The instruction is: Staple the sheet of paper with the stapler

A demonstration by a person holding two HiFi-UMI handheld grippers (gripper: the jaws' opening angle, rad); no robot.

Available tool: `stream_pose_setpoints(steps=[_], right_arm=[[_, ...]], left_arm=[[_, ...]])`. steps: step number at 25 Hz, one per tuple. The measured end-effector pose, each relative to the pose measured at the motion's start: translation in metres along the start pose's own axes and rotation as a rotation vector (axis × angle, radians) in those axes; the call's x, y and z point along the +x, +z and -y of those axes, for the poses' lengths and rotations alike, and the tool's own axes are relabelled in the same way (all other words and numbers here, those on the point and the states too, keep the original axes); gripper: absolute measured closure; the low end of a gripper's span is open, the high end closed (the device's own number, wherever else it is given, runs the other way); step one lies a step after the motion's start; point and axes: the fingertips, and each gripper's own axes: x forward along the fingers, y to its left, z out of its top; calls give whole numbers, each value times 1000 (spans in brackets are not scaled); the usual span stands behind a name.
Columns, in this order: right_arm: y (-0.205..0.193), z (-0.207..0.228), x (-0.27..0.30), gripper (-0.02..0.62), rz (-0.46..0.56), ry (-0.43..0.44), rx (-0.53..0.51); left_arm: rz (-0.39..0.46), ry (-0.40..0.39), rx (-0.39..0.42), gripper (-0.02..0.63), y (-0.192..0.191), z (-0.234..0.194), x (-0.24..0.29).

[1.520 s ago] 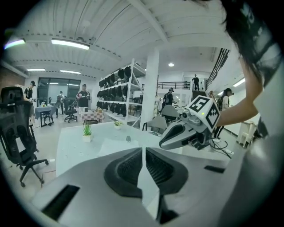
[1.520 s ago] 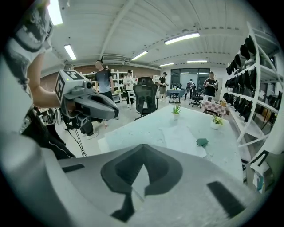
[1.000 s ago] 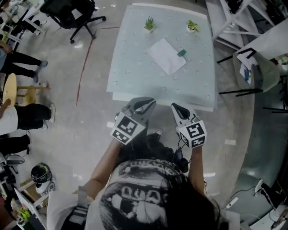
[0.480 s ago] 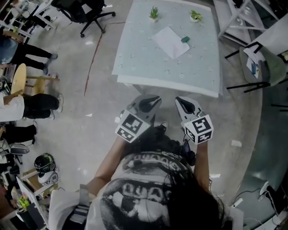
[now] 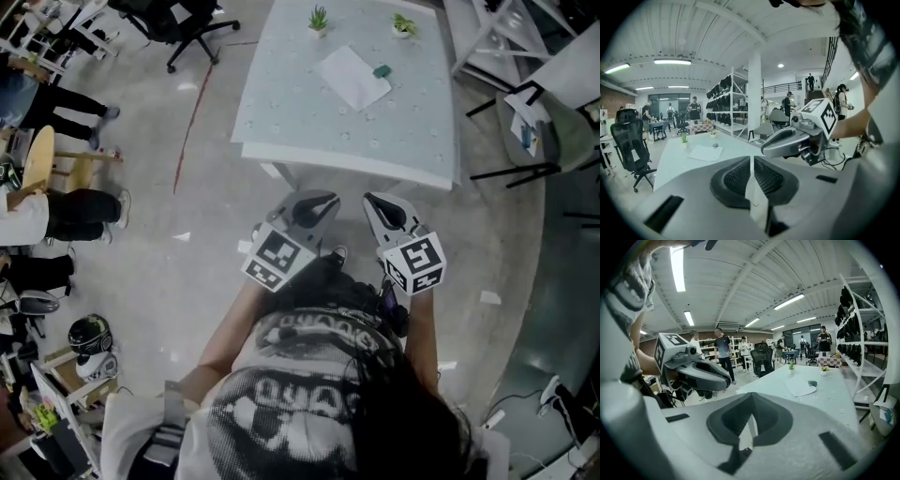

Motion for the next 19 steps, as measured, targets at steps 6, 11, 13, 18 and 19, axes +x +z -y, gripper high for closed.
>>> stream_pose_setpoints(steps=[6,11,13,18,19], right_arm=[[-1,-12,-4,600,21,-1,-9],[3,-9,-8,600,30,-2,-6],[5,-7,-12,600,34,-3,0],[14,0,-28,598,53,1,14],[16,1,-31,598,57,1,17]], left_arm=[[15,7,10,584,-6,7,-11],[19,4,18,584,-1,11,-10],[16,0,19,584,3,15,-9],[5,-3,37,584,17,29,-5],[4,-4,40,584,20,32,-4]])
